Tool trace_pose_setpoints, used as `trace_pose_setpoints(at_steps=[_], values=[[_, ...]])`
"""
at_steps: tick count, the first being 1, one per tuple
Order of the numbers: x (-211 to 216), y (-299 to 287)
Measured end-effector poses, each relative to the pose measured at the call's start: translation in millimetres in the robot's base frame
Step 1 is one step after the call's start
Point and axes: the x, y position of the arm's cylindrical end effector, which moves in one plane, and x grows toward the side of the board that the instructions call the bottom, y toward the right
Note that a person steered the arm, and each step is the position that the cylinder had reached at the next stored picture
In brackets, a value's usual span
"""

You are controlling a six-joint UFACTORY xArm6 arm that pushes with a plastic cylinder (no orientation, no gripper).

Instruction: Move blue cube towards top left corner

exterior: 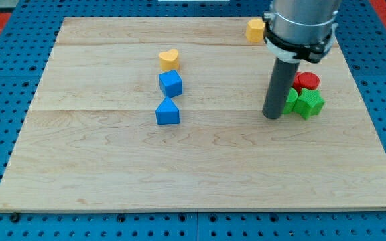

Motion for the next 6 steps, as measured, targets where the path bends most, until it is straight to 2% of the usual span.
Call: trace_pose_setpoints(at_steps=[1,6], values=[[29,-39],[32,-85]])
